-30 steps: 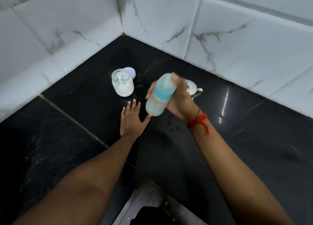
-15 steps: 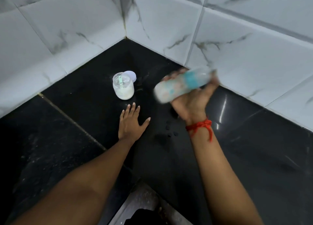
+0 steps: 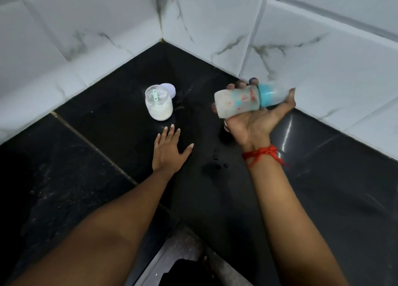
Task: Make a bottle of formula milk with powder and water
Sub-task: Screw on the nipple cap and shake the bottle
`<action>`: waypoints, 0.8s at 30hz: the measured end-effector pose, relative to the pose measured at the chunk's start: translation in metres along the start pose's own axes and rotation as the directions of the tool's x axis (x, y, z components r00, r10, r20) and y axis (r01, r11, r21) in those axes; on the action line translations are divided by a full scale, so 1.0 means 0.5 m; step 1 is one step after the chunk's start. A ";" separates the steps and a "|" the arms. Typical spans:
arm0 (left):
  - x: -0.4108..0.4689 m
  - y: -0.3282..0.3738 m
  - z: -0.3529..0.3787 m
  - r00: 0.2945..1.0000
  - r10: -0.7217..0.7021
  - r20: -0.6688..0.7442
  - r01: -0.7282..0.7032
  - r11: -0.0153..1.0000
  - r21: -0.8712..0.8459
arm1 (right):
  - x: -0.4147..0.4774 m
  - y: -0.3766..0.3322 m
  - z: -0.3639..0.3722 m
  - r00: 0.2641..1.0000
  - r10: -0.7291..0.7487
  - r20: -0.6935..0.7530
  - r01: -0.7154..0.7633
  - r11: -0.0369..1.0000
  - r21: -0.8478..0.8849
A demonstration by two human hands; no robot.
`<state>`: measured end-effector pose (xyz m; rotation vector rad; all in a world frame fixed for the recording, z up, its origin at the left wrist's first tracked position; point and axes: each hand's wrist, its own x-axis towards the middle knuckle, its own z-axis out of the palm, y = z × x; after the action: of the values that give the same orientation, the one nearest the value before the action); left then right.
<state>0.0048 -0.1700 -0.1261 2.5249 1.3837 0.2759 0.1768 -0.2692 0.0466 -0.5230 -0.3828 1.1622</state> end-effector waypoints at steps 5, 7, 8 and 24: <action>0.003 0.003 0.001 1.000 0.008 -0.001 -0.008 1.000 -0.008 | -0.006 -0.018 0.015 0.998 0.037 0.059 -0.037 0.999 -0.009; -0.001 0.001 0.000 1.000 0.001 -0.003 -0.001 1.000 -0.010 | -0.008 -0.031 0.025 0.996 0.024 0.081 -0.029 0.997 0.070; -0.002 0.000 -0.001 1.000 0.006 -0.009 -0.006 1.000 -0.009 | -0.009 -0.024 0.026 0.998 0.053 0.034 -0.051 0.997 -0.051; 0.004 0.002 0.000 1.000 0.005 0.000 -0.005 1.000 0.000 | -0.004 -0.054 0.069 0.966 0.159 0.204 -0.130 0.980 -0.152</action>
<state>0.0068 -0.1690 -0.1256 2.5284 1.3776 0.2775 0.1777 -0.2727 0.0903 -0.5535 -0.6232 1.3455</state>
